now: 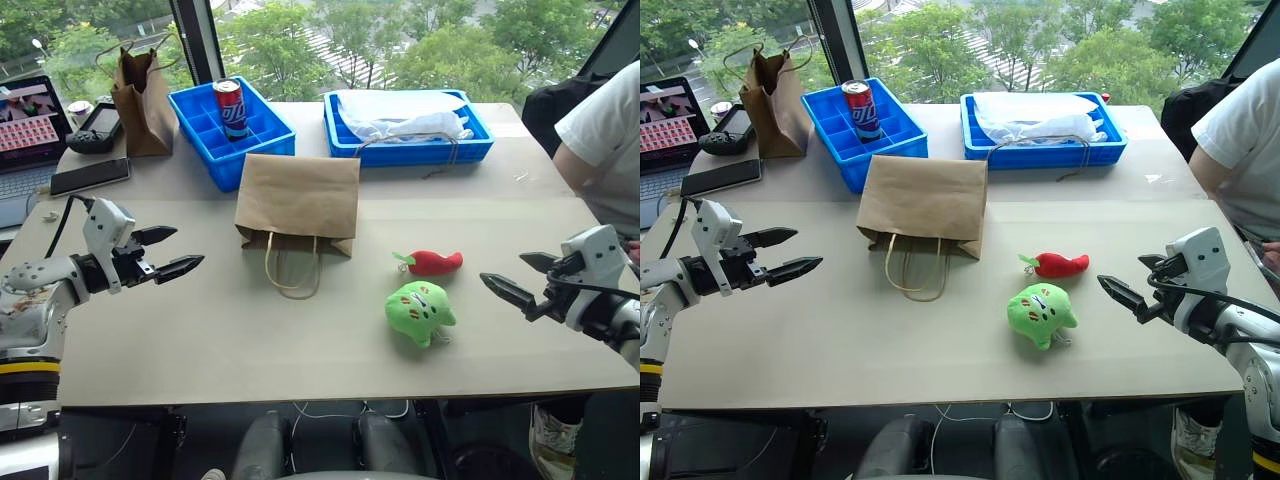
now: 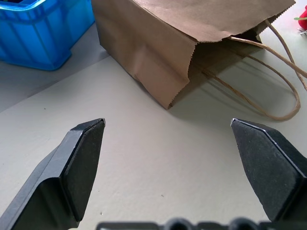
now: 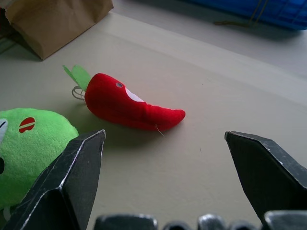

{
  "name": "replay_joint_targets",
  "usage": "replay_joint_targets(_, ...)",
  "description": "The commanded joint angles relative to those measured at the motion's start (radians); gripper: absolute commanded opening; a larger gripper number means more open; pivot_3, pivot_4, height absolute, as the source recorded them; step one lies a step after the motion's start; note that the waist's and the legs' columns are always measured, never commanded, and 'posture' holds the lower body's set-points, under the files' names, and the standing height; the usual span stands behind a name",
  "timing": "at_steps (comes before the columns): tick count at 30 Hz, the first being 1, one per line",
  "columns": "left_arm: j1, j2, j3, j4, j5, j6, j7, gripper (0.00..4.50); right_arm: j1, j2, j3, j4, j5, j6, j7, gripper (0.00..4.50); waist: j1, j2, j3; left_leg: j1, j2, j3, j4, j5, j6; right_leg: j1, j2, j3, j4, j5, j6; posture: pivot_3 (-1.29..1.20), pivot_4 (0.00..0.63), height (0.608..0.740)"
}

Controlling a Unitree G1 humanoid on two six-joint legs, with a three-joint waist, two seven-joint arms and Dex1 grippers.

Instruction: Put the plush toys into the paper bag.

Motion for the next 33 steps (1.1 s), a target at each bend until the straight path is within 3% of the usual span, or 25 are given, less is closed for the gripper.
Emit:
replay_joint_targets(1, -0.082, 0.035, -0.002, -0.002, -0.013, -0.012, -0.067, 4.5, -0.003, -0.068, -0.011, -0.045, 0.028, -0.03, 0.088, 4.46, 0.0, 0.0, 0.0, 0.0, 0.0, 0.0, 0.0, 0.0, 0.0, 0.0, 0.0, 0.0, 0.0, 0.0, 0.0, 0.0, 0.15, 0.74)
replay_joint_targets(4, -0.22, 0.129, -0.167, 0.015, 0.068, -0.175, -0.367, 4.5, -0.05, -0.263, 0.035, -0.152, 0.131, 0.001, 0.324, 4.46, 0.006, 0.001, 0.006, -0.004, -0.001, -0.001, 0.006, 0.0, 0.0, -0.002, 0.001, -0.002, 0.001, 0.0, 0.0, 0.0, 0.15, 0.74)
replay_joint_targets(6, -0.286, 0.136, -0.221, 0.06, 0.077, -0.253, -0.497, 4.5, -0.082, -0.356, 0.082, -0.202, 0.171, 0.009, 0.409, 4.46, 0.005, 0.002, 0.006, -0.004, 0.0, 0.0, 0.007, 0.0, 0.0, -0.002, 0.002, -0.002, 0.0, 0.002, 0.0, 0.0, 0.15, 0.74)
replay_joint_targets(10, -0.433, 0.131, -0.336, 0.166, 0.052, -0.324, -0.543, 4.5, -0.182, -0.429, 0.148, -0.222, 0.232, 0.042, 0.446, 4.46, 0.001, 0.002, 0.006, 0.0, 0.001, 0.0, 0.005, -0.001, 0.001, 0.003, 0.002, -0.002, -0.003, 0.001, 0.0, 0.0, 0.15, 0.74)
replay_joint_targets(15, -0.524, 0.103, -0.459, 0.243, 0.029, -0.411, -0.543, 4.5, -0.294, -0.398, 0.186, -0.225, 0.28, 0.092, 0.379, 4.46, 0.0, 0.001, 0.006, -0.009, 0.0, 0.0, 0.009, -0.001, 0.001, -0.004, 0.001, -0.001, -0.001, 0.002, 0.002, 0.0, 0.15, 0.74)
replay_joint_targets(20, -0.628, -0.03, -0.529, 0.438, 0.21, -0.761, -0.543, 4.5, -0.32, -0.355, 0.213, -0.265, 0.324, 0.148, 0.307, 4.46, 0.012, 0.001, 0.006, -0.011, -0.001, 0.0, 0.01, -0.001, 0.002, -0.006, 0.001, -0.001, 0.0, 0.002, 0.002, 0.0, 0.15, 0.74)
replay_joint_targets(25, -0.734, -0.176, -0.546, 0.654, 0.336, -1.135, -0.514, 4.5, -0.291, -0.305, 0.188, -0.359, 0.433, 0.248, 0.194, 4.46, 0.025, 0.001, 0.006, -0.02, -0.001, 0.0, 0.015, -0.001, 0.002, -0.014, 0.001, -0.001, 0.001, 0.004, 0.004, 0.0, 0.15, 0.74)
replay_joint_targets(33, -0.85, -0.318, -0.569, 0.866, 0.464, -1.428, -0.423, 4.5, -0.186, -0.276, 0.073, -0.469, 0.541, 0.333, 0.016, 4.46, 0.025, 0.001, 0.006, -0.028, -0.002, -0.001, 0.027, -0.006, 0.01, -0.015, 0.0, -0.001, 0.0, 0.009, 0.012, 0.0, 0.15, 0.74)
